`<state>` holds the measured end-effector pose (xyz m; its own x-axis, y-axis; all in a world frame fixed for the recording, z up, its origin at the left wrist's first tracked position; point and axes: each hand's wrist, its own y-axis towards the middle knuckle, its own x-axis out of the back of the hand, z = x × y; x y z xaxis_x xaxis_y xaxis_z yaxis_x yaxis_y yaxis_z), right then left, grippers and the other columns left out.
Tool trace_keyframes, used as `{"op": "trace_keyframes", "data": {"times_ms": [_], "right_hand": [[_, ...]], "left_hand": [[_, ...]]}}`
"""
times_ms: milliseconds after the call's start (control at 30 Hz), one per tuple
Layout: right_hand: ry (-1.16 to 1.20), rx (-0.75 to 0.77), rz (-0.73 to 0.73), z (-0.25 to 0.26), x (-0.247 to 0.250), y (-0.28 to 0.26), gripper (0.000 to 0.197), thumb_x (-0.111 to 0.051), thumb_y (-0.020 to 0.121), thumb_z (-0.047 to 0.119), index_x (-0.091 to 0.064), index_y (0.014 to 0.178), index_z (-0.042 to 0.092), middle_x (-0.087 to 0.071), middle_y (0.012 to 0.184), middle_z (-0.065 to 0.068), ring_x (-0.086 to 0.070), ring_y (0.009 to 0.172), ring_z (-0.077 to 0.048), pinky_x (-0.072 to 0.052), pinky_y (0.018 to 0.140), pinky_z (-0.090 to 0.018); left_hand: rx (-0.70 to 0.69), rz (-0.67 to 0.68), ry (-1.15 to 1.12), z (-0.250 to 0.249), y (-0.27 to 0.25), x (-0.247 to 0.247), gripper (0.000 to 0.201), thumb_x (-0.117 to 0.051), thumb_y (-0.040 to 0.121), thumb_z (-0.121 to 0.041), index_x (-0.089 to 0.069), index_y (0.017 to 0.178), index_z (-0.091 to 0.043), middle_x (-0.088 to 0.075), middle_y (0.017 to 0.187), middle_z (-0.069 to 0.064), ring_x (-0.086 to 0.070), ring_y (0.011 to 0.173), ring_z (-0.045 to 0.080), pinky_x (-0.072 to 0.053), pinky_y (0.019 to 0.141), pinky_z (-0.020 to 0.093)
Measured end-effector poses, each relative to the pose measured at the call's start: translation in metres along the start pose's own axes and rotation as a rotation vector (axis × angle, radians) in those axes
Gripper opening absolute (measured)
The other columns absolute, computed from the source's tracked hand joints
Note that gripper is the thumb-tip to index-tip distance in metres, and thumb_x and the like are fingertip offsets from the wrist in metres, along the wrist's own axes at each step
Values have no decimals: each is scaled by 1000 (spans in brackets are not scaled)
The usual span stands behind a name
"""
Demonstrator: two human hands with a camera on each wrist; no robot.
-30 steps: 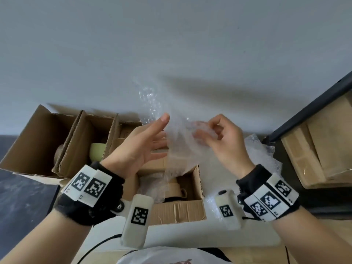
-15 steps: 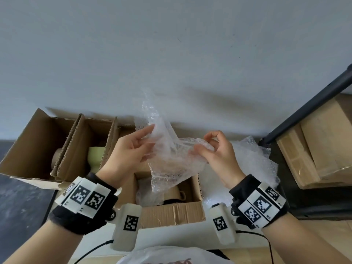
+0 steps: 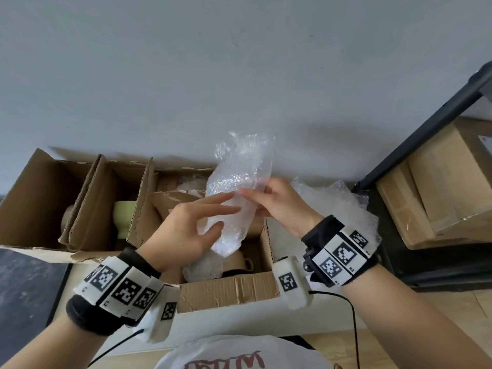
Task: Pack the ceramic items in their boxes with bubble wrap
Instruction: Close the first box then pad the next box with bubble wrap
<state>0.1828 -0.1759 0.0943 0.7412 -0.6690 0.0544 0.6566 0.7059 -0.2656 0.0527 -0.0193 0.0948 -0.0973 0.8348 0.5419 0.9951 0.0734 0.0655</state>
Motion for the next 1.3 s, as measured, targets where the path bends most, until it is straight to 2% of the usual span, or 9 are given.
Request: {"op": "trace_keyframes", "data": {"times_ms": [133, 300, 367, 467, 767, 900, 1067, 1200, 1300], "right_hand": [[113, -13, 37, -2, 12, -3, 16, -54, 92, 2, -66, 89, 12, -70, 87, -6, -67, 76, -15, -56, 68, -26], [252, -84, 159, -2, 15, -9, 23, -48, 90, -8, -54, 112, -11, -51, 108, -31, -49, 98, -39, -37, 97, -55], [258, -84, 186, -2, 15, -10, 27, -51, 90, -4, -51, 117, -6, -55, 105, -27, -56, 93, -34, -44, 91, -47], [135, -55, 217, -1, 17, -13, 23, -57, 89, 2, -56, 111, 9, -68, 95, -9, -67, 82, -19, -56, 72, -30], [49, 178, 146, -2, 25, -26, 30, -49, 86, -16, -69, 91, 6, -70, 90, 2, -66, 90, -8, -51, 74, -18], [-226, 232, 152, 5, 27, -31, 46, -40, 79, -19, -72, 96, 8, -65, 106, 1, -53, 109, 5, -39, 89, -11], [-276, 103, 244, 3, 30, -31, 32, -48, 85, 20, -71, 107, 12, -55, 125, -4, -44, 122, -2, -36, 101, -18], [-381, 283, 23, -3, 22, -24, 28, -66, 87, 16, -60, 114, 20, -57, 119, 11, -56, 107, -15, -46, 75, -23], [-72, 270, 63, -7, 24, -20, 50, -71, 82, 8, -51, 125, 24, -57, 120, 19, -56, 109, 4, -44, 81, -8]], "left_hand": [[175, -303, -152, 4, -2, 4, 45, -62, 90, -19, -50, 132, -24, -55, 130, -7, -51, 119, 7, -41, 103, 28], [370, -31, -383, 0, 1, 9, 47, -65, 75, -43, -68, 108, -10, -71, 107, 6, -65, 103, 23, -46, 98, 48], [375, -86, -389, 0, 3, 7, 44, -65, 73, -39, -69, 98, -3, -71, 99, 17, -64, 97, 36, -48, 94, 54], [373, -161, -457, 3, 8, 5, 36, -63, 74, -35, -69, 96, -7, -73, 94, 13, -67, 92, 36, -53, 86, 48], [351, -43, -818, 17, 5, 9, 36, -72, 75, -16, -60, 108, -16, -69, 88, 9, -60, 70, 28, -48, 56, 34], [475, -22, -850, 20, 9, 9, 21, -56, 85, -30, -72, 96, -21, -67, 87, 11, -63, 65, 22, -53, 58, 31], [598, 237, -711, 26, 9, 7, 68, -64, 65, -71, -72, 102, -13, -72, 94, 11, -67, 78, 24, -55, 69, 31], [467, 49, -522, 27, 9, -5, 33, -77, 68, -25, -70, 94, -8, -72, 92, 13, -68, 80, 23, -55, 71, 30], [390, -115, -629, 27, 11, -11, 40, -72, 71, -21, -62, 104, -2, -72, 96, 13, -69, 85, 27, -57, 69, 27]]}}
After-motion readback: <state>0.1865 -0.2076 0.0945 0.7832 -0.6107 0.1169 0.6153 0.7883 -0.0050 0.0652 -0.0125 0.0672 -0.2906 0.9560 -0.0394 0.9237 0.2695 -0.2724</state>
